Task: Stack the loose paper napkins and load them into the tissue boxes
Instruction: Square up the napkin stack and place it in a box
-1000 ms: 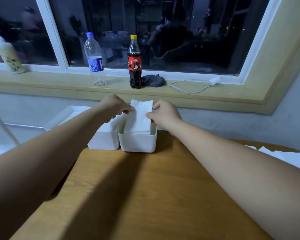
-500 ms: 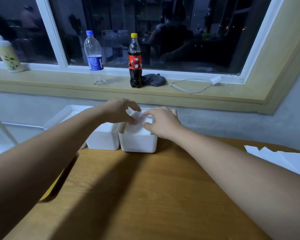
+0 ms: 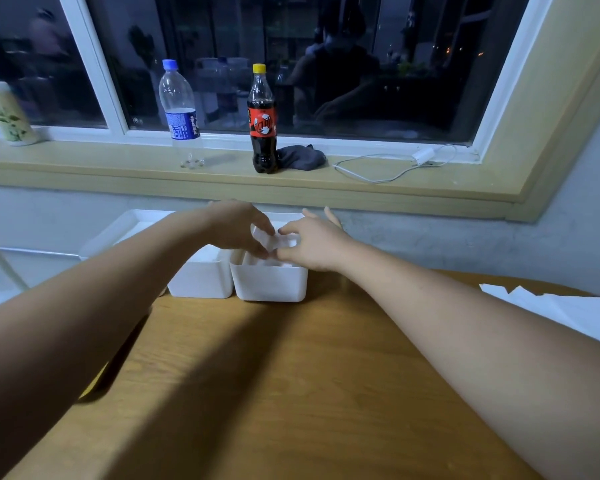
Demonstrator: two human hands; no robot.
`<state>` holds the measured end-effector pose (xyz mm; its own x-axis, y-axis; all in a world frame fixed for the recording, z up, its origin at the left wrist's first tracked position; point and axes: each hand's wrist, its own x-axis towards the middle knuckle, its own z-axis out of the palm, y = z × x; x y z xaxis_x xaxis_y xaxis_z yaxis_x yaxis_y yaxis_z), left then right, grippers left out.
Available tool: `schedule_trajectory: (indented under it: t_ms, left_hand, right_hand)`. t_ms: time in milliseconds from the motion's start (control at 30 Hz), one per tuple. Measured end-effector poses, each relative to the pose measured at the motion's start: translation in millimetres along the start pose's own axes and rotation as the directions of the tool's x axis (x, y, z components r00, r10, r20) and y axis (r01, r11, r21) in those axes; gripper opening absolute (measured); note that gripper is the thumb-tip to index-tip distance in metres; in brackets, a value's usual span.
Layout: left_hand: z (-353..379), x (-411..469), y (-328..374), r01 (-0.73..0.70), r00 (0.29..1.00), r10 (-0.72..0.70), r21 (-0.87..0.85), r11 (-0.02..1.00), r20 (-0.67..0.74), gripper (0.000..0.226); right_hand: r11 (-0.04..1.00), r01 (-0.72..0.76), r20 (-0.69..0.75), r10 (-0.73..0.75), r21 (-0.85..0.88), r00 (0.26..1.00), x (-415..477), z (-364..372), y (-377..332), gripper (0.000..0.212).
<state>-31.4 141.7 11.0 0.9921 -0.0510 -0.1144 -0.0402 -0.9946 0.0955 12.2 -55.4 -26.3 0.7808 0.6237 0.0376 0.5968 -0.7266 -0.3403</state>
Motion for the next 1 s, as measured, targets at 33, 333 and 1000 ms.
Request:
schedule_trajectory:
  t_ms: [33, 333, 1000]
  left_hand:
    - [-1.6, -3.0, 2.8, -0.004, 1.0, 0.004, -0.014, 1.0, -0.029, 0.053]
    - [11.8, -32.0, 85.2, -0.222, 0.924, 0.13, -0.228, 0.948, -0.36, 0.03]
    - [150.3, -52.7, 287.7, -0.433, 0.898, 0.391, -0.25, 0.866, -0.203, 0.047]
  right_hand:
    - [0.998, 0.004, -0.052, -0.002, 0.055, 0.999, -4.7, -2.6, 2.4, 0.062]
    - [0.975, -0.04, -0.305, 0.107, 0.218, 0.946, -89.0, -30.7, 49.8, 0.027]
    - [0.909, -0.367, -0.412, 0.417, 0.197, 0.81, -328.7, 11.7, 196.3, 0.02]
